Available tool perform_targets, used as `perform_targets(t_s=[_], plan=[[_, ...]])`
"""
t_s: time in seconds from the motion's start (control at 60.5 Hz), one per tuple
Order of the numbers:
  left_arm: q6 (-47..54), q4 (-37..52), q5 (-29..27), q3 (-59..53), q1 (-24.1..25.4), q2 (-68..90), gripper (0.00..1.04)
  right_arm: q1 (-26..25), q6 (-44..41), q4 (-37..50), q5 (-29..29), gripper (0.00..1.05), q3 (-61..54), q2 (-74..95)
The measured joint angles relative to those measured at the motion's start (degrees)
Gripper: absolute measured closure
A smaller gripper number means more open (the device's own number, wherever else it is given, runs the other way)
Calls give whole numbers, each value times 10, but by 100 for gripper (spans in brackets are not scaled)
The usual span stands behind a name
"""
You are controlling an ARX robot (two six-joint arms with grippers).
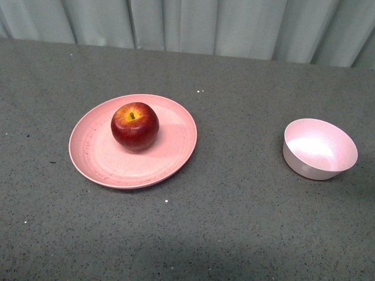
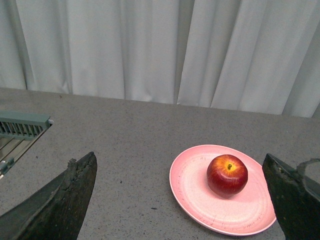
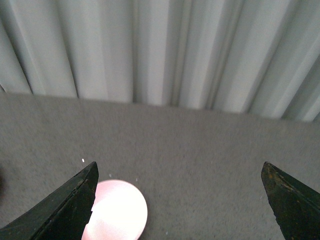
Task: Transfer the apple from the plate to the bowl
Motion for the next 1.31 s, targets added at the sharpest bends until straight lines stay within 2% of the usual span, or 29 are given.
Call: perform_targets(t_s=[0.165,0.182,0.281,0.595,0.942,1.306], plan=[[0,0,0,0,0,0,7,29,-40,-66,-9,9,93,158],[0,0,0,0,0,0,7,54,-79,-97,-12,9,142,235],[0,0,0,0,0,0,7,75,-104,-122,-18,9,158,266],[0,0,0,0,0,0,7,135,-145,-134,-14,9,168,343],[0,0,0,0,0,0,7,152,-147,-144,-12,10,237,428],[0,0,0,0,0,0,7,164,-143,-174,-9,62,294,462]])
